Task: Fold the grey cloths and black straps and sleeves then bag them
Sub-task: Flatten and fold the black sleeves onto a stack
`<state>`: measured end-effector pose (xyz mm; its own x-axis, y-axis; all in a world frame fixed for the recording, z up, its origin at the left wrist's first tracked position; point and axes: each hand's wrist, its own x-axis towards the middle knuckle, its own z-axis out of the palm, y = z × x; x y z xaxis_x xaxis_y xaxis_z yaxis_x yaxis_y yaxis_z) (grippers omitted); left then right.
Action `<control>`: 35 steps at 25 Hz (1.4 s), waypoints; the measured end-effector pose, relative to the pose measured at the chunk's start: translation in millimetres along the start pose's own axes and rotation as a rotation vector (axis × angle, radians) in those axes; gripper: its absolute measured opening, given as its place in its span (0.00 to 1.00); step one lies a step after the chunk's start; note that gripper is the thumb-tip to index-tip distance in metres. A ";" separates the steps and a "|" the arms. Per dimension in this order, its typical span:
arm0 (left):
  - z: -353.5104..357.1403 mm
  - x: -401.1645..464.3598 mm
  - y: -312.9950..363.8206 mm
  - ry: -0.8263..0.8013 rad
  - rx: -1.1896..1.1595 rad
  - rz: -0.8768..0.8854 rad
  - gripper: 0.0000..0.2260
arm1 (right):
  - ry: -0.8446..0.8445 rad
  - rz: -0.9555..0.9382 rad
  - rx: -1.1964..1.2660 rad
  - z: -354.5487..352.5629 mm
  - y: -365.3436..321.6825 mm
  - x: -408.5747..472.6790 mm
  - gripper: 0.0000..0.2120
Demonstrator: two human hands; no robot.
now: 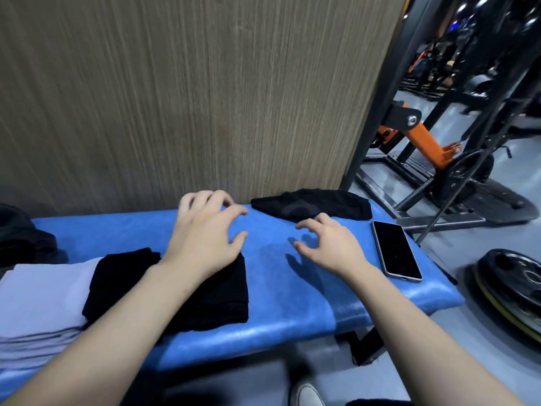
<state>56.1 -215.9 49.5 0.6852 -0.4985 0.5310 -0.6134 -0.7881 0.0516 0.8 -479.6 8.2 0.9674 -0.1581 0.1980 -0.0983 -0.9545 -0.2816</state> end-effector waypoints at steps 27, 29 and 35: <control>91.3 96.0 48.3 -0.423 -0.323 -0.125 0.39 | 0.380 -0.120 0.053 -19.8 11.9 49.6 0.07; 79.8 93.0 56.1 -0.504 -0.623 -0.212 0.32 | 0.348 -0.106 0.086 -31.3 1.6 35.5 0.06; 53.1 73.8 68.6 -0.390 -0.708 -0.073 0.01 | 0.261 -0.169 -0.003 -54.1 -1.0 -15.6 0.07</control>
<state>85.4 -325.9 47.4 0.7406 -0.6475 0.1795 -0.5755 -0.4734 0.6669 -26.8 -489.9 56.2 0.8776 -0.0566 0.4760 0.0575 -0.9734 -0.2217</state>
